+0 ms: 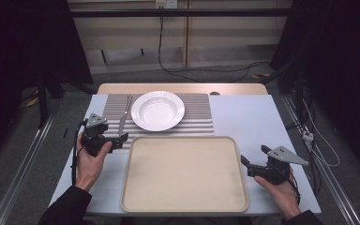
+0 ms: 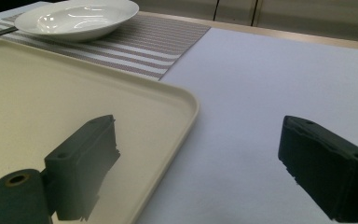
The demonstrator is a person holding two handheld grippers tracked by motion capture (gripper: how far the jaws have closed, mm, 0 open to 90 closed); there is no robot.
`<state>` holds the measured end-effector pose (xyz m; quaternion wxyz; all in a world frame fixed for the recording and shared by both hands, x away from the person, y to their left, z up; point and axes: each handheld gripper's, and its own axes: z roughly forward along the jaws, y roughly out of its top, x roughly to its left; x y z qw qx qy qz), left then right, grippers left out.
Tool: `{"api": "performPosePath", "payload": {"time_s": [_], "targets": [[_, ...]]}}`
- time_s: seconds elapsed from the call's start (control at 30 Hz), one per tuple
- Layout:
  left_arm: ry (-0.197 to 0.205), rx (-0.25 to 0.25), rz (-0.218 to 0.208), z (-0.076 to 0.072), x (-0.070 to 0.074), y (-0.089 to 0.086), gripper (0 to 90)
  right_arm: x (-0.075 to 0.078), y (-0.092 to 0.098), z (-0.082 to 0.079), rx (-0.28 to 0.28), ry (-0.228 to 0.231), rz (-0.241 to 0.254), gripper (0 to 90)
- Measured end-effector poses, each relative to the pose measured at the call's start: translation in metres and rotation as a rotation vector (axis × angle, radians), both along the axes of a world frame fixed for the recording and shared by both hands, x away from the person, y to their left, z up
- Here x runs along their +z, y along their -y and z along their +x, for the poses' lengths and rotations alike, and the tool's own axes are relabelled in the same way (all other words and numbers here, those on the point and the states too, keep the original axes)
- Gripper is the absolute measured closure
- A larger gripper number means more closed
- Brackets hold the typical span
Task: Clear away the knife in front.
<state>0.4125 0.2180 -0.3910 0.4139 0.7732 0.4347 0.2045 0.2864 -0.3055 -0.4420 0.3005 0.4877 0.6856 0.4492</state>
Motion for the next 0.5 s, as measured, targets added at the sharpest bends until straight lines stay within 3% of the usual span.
{"api": "performPosePath", "payload": {"time_s": [0.5], "targets": [[-0.032, 0.032, 0.053, 0.049, 0.001, 0.003, 13.1, -0.001, 0.0, 0.001, 0.006, -0.004, -0.003, 11.5]]}}
